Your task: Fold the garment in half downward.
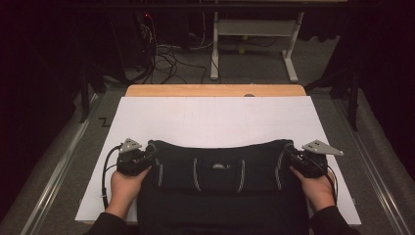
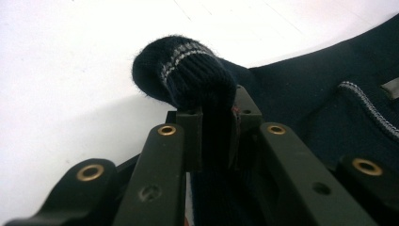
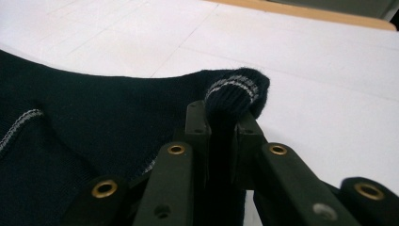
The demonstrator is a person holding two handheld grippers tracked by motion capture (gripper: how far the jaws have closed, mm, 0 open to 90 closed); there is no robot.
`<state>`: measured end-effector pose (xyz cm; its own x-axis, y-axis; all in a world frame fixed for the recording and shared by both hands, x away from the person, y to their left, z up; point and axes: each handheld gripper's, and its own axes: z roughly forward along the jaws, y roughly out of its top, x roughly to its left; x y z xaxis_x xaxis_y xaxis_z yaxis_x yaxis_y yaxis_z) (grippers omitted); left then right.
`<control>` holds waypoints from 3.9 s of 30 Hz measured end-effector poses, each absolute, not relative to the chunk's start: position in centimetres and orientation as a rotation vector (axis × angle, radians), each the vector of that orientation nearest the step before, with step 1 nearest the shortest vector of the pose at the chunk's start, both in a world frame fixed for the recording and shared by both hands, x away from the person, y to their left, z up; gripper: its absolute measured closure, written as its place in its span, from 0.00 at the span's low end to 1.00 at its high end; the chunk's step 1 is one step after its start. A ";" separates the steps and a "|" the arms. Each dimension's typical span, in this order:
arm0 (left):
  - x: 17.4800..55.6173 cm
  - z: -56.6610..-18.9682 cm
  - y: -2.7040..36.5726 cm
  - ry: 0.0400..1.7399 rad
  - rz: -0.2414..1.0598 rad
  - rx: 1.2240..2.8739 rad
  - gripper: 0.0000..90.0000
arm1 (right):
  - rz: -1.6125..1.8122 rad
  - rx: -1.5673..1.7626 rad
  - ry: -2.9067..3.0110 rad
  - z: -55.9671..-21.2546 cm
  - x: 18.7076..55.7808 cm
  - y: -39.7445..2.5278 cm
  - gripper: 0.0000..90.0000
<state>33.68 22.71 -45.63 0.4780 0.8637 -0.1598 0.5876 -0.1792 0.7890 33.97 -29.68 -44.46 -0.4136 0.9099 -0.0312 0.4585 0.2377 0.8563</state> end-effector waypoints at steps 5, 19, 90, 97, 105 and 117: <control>34.1 -45.3 22.8 1.206 0.421 1.853 0.83 | 1.096 1.249 1.960 -44.3 34.4 -29.6 0.90; 36.2 -45.5 23.0 1.249 0.452 1.791 0.83 | 1.084 1.263 1.931 -43.9 36.6 -29.3 0.90; 38.9 -44.7 23.5 1.318 0.423 1.768 0.29 | 1.087 1.316 1.919 -43.6 39.5 -29.6 0.44; 35.2 -46.0 22.9 1.253 0.403 1.771 0.21 | 1.143 1.293 1.907 -44.3 36.8 -29.3 0.42; 35.3 -46.9 21.5 1.205 0.342 1.830 0.21 | 1.128 1.243 1.975 -45.8 35.1 -27.5 0.41; 35.6 -47.8 20.1 1.243 0.310 1.935 0.35 | 1.079 1.314 2.057 -46.7 35.0 -27.5 0.43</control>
<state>35.62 20.14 -47.84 0.4877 0.8487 -0.2048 0.6535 -0.1994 0.7302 34.96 -27.53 -46.71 -0.4319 0.9016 0.0251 0.5329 0.2326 0.8135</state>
